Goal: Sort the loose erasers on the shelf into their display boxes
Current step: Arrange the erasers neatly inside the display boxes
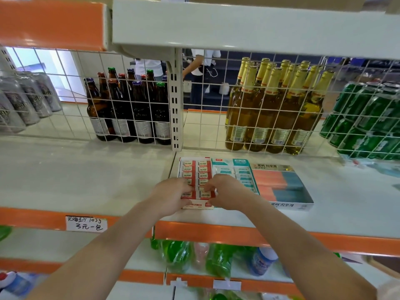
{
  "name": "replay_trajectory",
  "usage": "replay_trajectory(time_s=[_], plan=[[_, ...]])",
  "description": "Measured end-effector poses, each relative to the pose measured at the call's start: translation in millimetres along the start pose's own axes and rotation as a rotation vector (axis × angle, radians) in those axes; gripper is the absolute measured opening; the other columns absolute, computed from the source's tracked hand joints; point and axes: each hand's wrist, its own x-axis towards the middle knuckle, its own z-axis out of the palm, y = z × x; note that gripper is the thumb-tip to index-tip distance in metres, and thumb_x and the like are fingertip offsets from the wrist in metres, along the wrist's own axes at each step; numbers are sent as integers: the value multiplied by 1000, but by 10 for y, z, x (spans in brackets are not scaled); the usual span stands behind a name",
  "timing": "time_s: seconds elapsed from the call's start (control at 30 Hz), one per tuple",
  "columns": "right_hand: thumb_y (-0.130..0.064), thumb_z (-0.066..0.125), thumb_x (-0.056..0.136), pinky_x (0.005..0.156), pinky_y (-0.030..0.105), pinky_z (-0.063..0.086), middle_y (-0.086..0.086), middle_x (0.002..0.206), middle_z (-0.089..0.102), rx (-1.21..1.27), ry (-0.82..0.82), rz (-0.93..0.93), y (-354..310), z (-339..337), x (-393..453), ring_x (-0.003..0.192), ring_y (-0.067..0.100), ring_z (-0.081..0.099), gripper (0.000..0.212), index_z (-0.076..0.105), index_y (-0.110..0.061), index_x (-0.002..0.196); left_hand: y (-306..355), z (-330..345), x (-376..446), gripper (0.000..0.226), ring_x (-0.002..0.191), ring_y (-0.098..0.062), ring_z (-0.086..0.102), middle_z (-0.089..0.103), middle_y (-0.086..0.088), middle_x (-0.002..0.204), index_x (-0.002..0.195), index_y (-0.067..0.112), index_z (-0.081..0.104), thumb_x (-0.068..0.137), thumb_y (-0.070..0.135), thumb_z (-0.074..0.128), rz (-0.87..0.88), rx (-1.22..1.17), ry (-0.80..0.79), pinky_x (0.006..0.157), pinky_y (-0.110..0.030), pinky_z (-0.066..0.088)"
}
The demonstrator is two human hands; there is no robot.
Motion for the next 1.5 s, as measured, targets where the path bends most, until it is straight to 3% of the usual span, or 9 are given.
replay_trajectory(time_s=[0.17,0.43,0.7,1.03,1.27,1.37,1.5], plan=[[-20,64,84,81,21,39,1,118,54,36,1,43,217,-55,-101,104,16,50,31,61,-18,115,216,46,146,34,111,-16,51,55,4,120,123,25,59,91,33,56,13,9,-7,87,-30,45],[-22,63,85,79,22,39,1,117,54,-4,4,126,528,-150,-274,103,16,50,34,59,-20,118,581,79,372,36,115,-18,50,52,2,127,126,20,58,91,29,53,91,12,-14,94,-31,44],[-26,66,83,79,22,40,0,115,54,35,48,199,857,-155,-420,92,12,46,35,58,-23,117,875,114,565,32,112,-18,53,55,1,126,122,18,60,91,24,53,120,-24,-3,90,-30,44],[-25,64,85,88,26,42,-1,123,50,124,71,154,1036,-224,-437,104,13,49,41,55,-23,125,972,82,600,44,115,-17,49,51,1,126,129,21,49,89,37,55,86,-101,15,92,-29,42],[-24,57,90,76,21,44,-1,120,55,170,145,349,1581,-356,-704,93,10,50,32,56,-21,123,1367,28,834,34,109,-15,54,55,1,126,125,20,56,93,28,53,109,-214,56,89,-30,48],[-23,58,89,74,23,47,1,111,62,154,183,423,1918,-394,-870,88,14,56,22,63,-19,111,1646,38,998,29,103,-15,57,58,3,122,120,21,60,92,26,53,154,-221,-1,83,-29,50],[-19,55,89,78,23,44,3,110,63,127,203,492,2391,-512,-1138,93,18,59,24,63,-17,112,2075,40,1279,25,101,-17,57,59,1,115,113,20,61,92,28,51,236,-180,-77,86,-35,49]])
